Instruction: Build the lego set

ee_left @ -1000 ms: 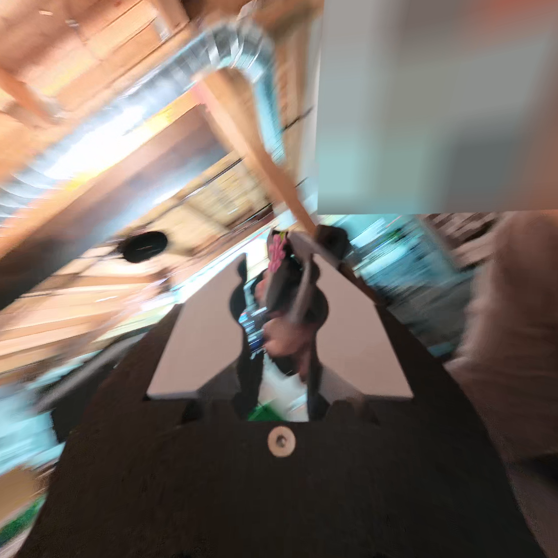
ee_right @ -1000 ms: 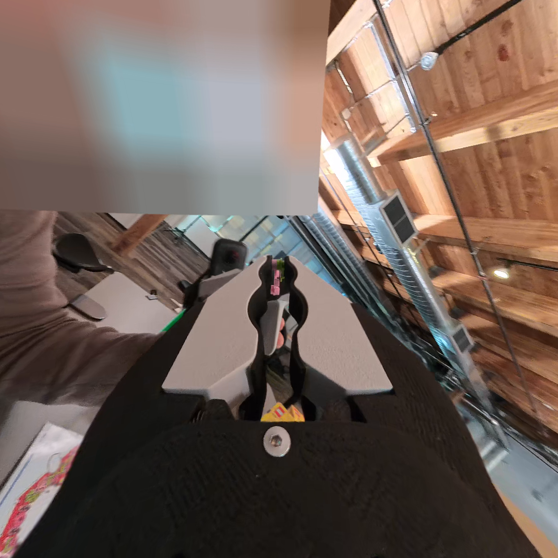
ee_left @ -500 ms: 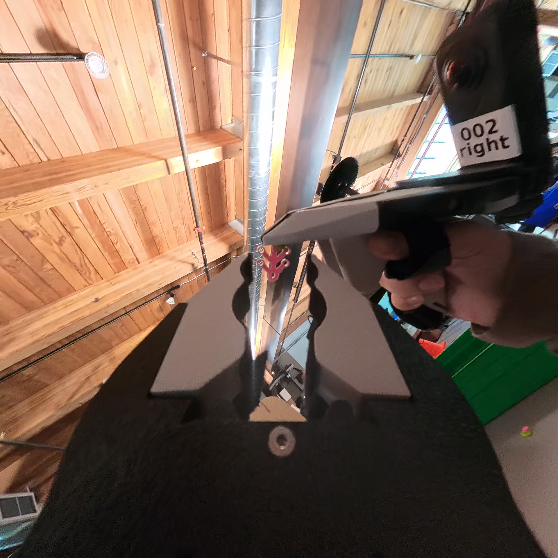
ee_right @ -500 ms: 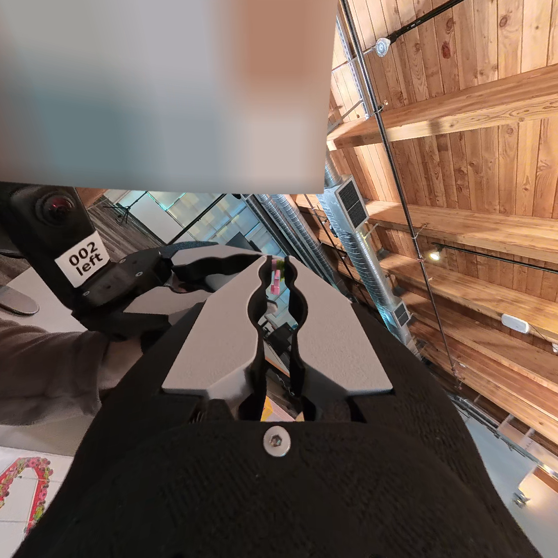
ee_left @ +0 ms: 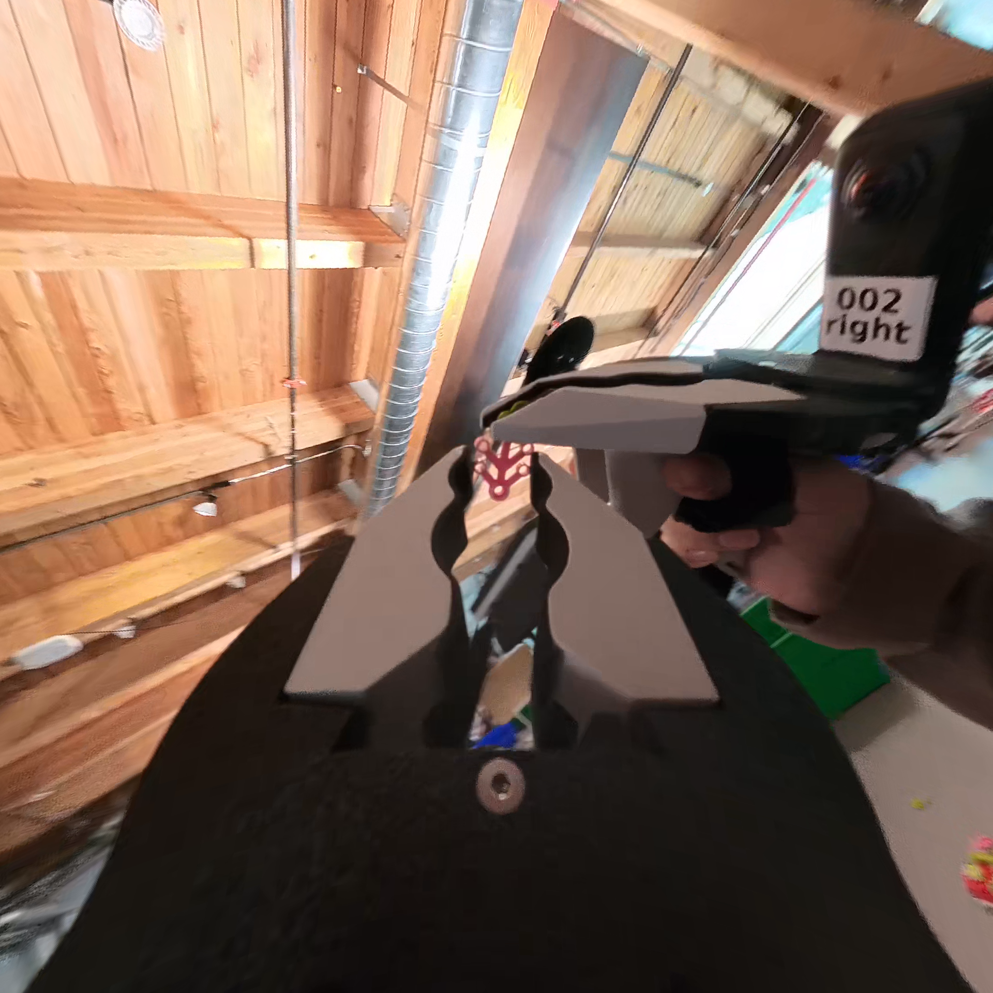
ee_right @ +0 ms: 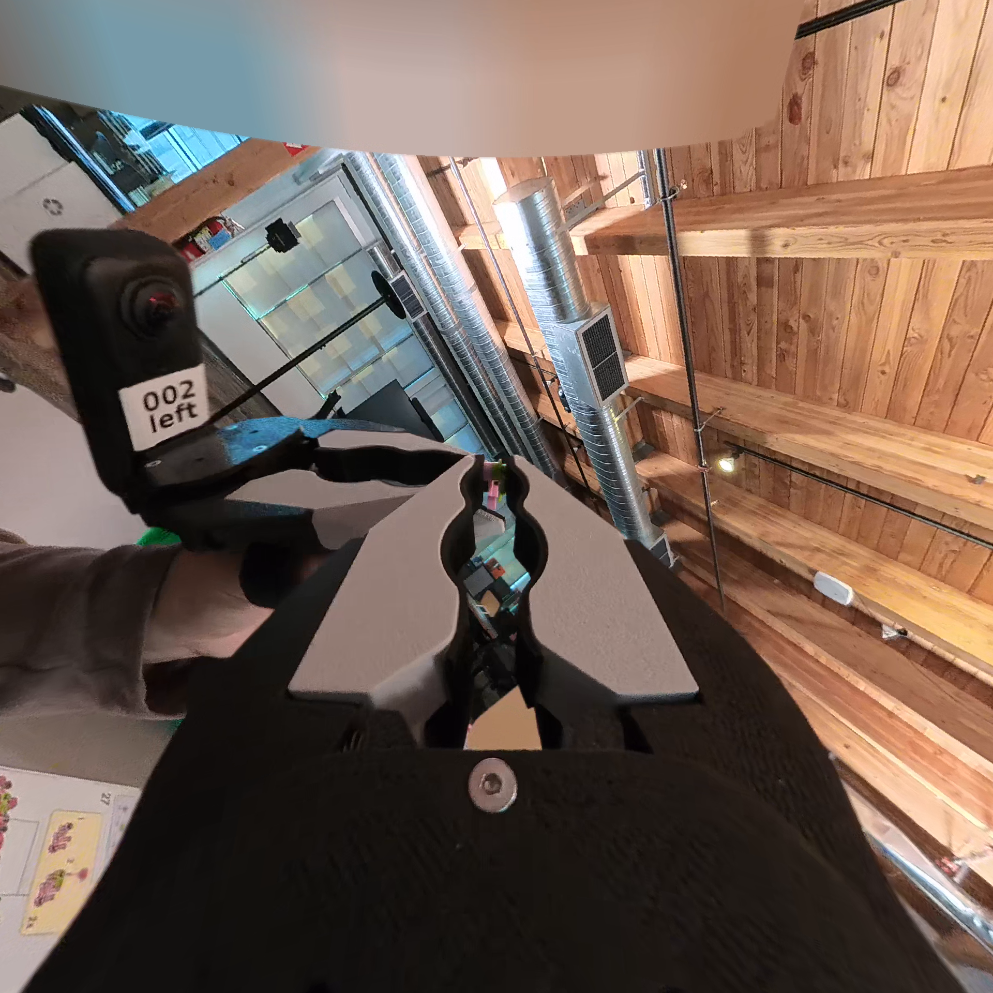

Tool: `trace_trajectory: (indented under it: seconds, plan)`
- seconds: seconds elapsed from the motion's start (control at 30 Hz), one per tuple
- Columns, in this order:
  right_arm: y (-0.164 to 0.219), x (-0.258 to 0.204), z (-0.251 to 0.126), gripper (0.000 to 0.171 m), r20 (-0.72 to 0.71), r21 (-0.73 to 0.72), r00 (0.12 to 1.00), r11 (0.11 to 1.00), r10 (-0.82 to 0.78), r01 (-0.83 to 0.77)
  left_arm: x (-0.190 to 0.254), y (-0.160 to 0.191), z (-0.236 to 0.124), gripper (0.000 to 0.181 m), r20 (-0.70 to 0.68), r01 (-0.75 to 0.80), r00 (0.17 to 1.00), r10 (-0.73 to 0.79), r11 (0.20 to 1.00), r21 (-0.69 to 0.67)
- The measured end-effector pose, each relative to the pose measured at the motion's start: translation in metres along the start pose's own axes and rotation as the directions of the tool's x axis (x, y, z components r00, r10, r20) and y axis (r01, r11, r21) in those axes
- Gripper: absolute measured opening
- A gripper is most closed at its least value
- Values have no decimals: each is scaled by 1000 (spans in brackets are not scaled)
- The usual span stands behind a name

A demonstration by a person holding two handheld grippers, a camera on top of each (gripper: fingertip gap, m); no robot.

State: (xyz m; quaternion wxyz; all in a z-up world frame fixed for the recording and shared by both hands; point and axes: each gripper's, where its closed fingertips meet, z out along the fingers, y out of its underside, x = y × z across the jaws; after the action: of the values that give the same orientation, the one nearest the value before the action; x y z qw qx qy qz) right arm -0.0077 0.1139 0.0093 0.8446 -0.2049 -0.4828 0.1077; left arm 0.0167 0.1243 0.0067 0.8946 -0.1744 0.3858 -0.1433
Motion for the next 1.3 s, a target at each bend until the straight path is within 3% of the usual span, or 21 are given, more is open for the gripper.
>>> trace_trajectory:
  seconds: [0.13,0.27,0.47,0.57,0.83,0.97,1.2,1.3]
  plan:
    - [0,-1,-2,6,3,-13,999,999,-50,50,6,0,1,19,-118,223,969,-218,974,34]
    - [-3,-2,-3,6,13,-1,998,999,-54,54,11,-3,1,19,-236,435,879,-413,899,49]
    - [-6,-3,-4,5,22,9,998,998,-58,58,15,-7,0,18,-329,598,766,-552,800,53]
    - [-5,-3,-4,5,22,0,998,998,-57,57,14,-6,0,19,-333,617,754,-567,785,62]
    - [-3,-5,-2,6,17,-10,998,998,-67,67,9,-3,-2,19,-208,426,892,-401,900,96]
    - [-4,-4,-1,7,12,-7,998,998,-59,59,8,-3,-3,19,-191,395,908,-373,913,97]
    - [-8,-1,-3,17,22,12,1000,1000,-10,10,4,-4,-6,19,-243,508,847,-474,855,102]
    - [-14,0,-7,17,36,36,999,999,30,-31,-1,-8,-6,19,-317,633,752,-579,768,100]
